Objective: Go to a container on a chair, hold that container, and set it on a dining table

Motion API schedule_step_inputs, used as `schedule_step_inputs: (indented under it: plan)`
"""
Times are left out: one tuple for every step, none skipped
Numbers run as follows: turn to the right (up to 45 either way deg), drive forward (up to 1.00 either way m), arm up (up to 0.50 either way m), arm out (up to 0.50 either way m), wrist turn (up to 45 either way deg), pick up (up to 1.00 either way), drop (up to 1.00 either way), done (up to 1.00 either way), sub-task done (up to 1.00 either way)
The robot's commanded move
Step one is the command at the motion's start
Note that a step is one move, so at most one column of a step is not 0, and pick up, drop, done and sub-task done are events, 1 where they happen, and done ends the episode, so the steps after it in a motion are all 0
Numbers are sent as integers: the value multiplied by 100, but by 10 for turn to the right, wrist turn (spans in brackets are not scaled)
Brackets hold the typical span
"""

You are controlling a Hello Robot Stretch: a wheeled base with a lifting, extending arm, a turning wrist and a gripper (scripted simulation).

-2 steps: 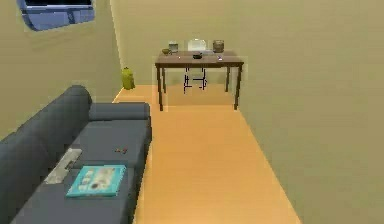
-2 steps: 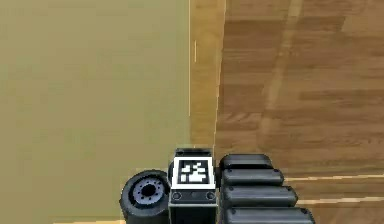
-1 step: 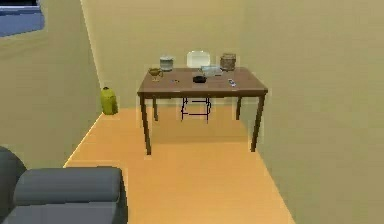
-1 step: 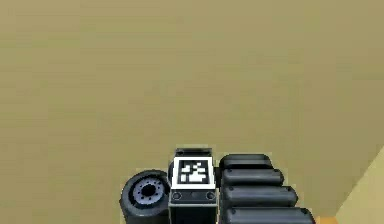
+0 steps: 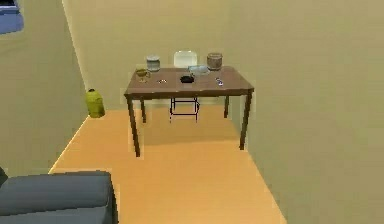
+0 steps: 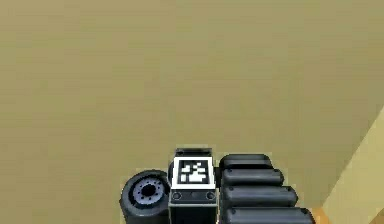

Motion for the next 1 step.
schedule_step_inputs:
  plan:
    - [0,100,0,0,0,0,0,0,0]
